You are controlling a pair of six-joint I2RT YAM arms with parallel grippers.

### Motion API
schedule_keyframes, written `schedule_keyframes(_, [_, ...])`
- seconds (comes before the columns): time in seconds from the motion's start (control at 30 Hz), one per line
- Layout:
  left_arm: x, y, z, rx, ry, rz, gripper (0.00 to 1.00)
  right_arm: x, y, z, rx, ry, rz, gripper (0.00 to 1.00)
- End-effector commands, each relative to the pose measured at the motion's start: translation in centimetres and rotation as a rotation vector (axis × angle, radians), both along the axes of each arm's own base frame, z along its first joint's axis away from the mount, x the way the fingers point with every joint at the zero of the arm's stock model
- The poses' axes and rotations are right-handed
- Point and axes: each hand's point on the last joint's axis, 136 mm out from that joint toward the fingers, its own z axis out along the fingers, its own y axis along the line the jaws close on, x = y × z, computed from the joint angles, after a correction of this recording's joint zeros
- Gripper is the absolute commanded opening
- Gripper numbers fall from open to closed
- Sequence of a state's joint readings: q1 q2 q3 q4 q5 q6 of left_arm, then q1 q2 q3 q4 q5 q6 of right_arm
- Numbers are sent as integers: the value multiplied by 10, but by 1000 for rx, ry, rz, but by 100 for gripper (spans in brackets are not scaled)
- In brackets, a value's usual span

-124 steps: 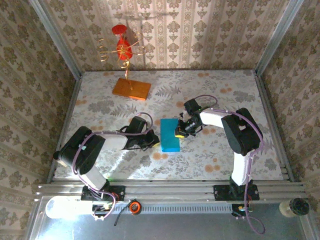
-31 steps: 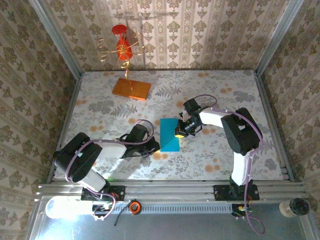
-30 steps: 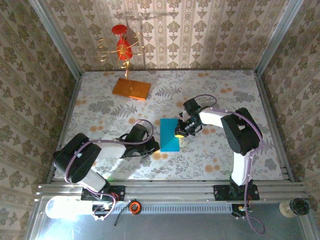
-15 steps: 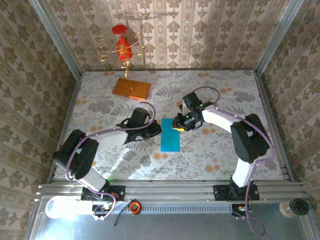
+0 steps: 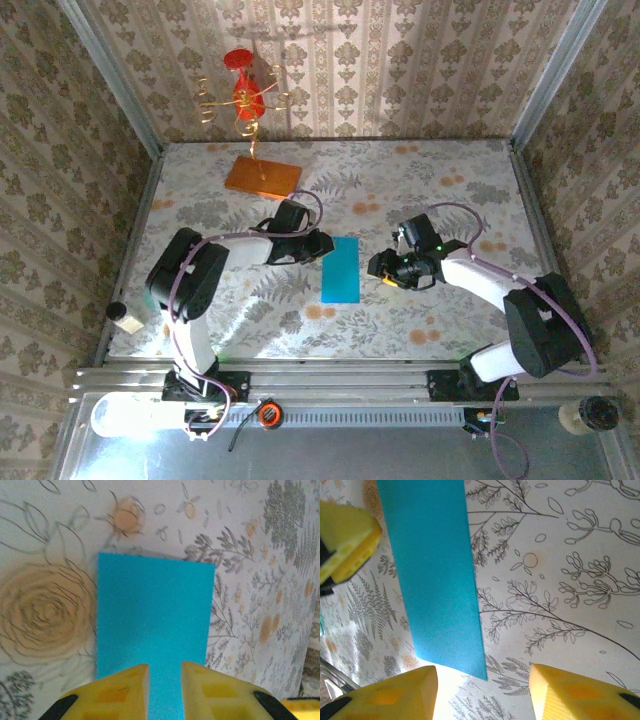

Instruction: Fold a paper plane with a square sheet of paper (pick it up from the middle)

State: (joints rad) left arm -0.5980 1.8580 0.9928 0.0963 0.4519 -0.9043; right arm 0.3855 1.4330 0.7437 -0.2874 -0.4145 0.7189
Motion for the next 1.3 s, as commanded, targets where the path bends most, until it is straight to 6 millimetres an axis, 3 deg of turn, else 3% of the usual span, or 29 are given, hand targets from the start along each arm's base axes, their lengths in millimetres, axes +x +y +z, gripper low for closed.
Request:
schedule_keyframes(0.0, [6, -4, 8, -20, 11, -14, 25, 8, -4, 8, -5, -43, -25, 52])
schedule_keyframes(0.33, [-3, 0, -5, -13, 64, -15, 26, 8, 2, -5, 6, 15, -14, 51])
schedule_keyframes(0.97, [-20, 39, -65, 234, 215, 98, 25, -31, 30, -24, 28, 142, 92, 47])
schedule_keyframes(1.17, [-20, 39, -63, 224, 218, 114, 22, -34, 39, -30, 40, 157, 111, 38])
schedule_keyframes(1.27, [-15, 28, -46, 157, 179, 89, 20, -36, 40, -32, 33, 161, 117, 34])
